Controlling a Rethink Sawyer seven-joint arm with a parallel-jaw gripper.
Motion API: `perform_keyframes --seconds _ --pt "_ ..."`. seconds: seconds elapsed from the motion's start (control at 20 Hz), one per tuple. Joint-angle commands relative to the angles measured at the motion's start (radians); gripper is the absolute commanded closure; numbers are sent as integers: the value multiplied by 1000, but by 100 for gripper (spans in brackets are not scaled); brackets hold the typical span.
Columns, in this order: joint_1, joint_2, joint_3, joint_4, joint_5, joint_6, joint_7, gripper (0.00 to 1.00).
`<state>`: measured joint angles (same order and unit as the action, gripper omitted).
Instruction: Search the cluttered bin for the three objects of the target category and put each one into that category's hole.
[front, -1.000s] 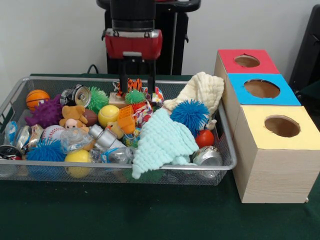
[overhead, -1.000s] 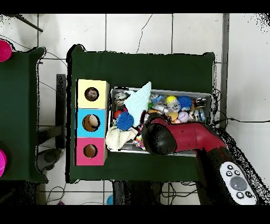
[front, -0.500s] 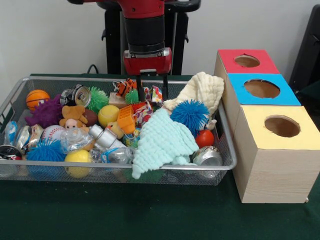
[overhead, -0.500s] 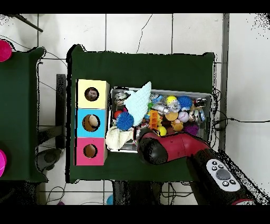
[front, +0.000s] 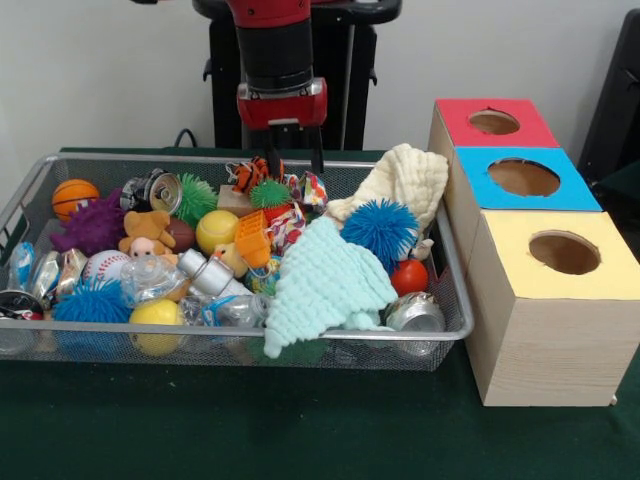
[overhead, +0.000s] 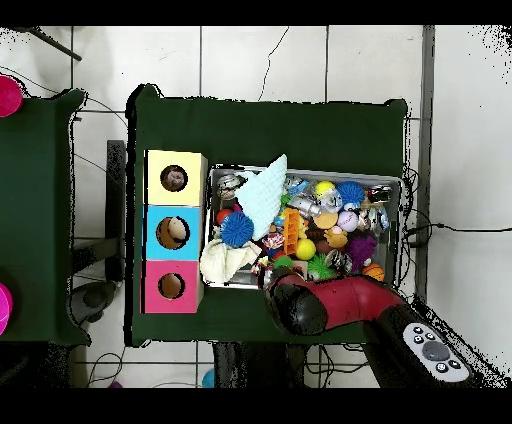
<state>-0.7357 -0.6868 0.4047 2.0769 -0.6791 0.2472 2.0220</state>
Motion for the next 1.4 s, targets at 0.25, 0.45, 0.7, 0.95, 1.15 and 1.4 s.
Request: perform_keyframes --seconds 0.25,0.45,0.7,0.95,1.15,1.4 --pt "87 95 -69 19 -139 -101 45 0" --pt "148 142 -121 -3 -147 -166 92 0" --pt "179 176 -144 -39 -122 -194 84 0" --pt "190 202 -166 -64 -108 -217 67 0" --pt "153 186 -138 -59 -101 -189 37 0" --pt "138 201 -152 -80 -123 -192 23 0"
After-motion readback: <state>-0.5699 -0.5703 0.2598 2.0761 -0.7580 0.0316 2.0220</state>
